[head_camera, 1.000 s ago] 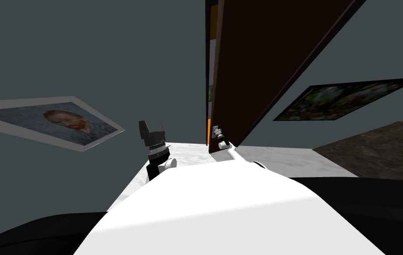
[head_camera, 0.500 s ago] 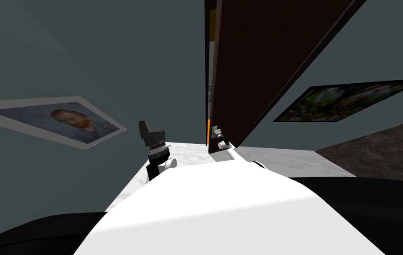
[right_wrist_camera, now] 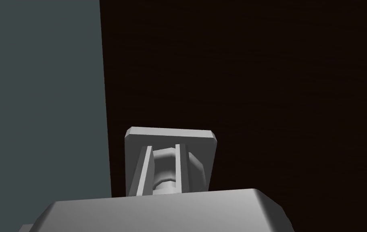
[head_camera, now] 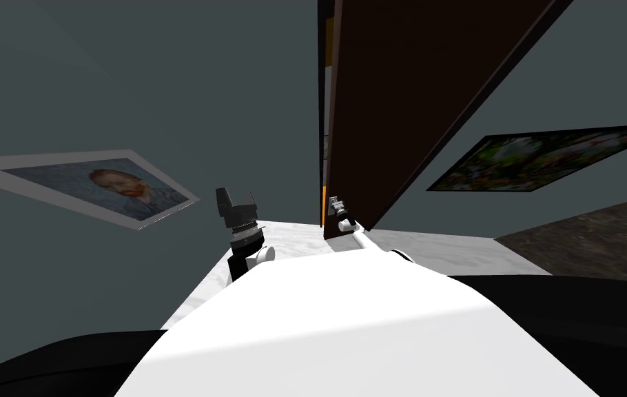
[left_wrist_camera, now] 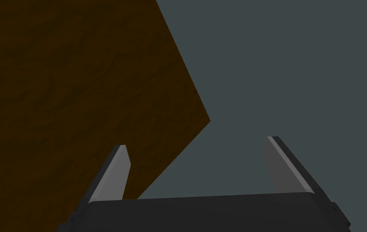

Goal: Pull the door open

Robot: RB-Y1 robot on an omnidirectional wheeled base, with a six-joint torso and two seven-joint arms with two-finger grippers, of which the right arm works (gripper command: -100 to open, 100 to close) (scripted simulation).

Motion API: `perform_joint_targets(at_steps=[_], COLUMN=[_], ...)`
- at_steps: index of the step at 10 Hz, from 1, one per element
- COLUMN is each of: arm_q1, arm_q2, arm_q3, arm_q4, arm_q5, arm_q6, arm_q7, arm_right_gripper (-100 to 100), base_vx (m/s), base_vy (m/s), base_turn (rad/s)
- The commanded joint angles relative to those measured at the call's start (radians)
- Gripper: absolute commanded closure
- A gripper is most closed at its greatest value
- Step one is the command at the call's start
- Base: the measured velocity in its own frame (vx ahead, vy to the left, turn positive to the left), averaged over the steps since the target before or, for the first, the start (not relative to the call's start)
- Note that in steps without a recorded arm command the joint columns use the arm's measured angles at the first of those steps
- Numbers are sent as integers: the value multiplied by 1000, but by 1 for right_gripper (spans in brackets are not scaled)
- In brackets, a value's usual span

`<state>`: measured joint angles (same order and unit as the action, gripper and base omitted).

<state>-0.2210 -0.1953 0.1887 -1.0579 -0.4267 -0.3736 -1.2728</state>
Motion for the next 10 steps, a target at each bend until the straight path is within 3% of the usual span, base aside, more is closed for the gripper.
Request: perform_joint_targets(at_steps=[1, 4, 5, 6, 10], arm_q1=[16, 14, 2, 3, 15], arm_q2=[2, 3, 3, 1, -8], arm_q3=[8, 12, 6, 8, 16], arm_q4=[-2, 0, -10, -14, -16], arm_q5=[-13, -27, -23, -24, -27], arm_q6=[18, 19, 7, 7, 14], arm_q7=[-47, -94, -81, -89, -104], arm_right_gripper=[100, 100, 100, -100, -100], base_vx=[5, 4, -6, -81, -191], base_vy=[-45, -30, -12, 87, 93], base_turn=[37, 20, -3, 25, 21])
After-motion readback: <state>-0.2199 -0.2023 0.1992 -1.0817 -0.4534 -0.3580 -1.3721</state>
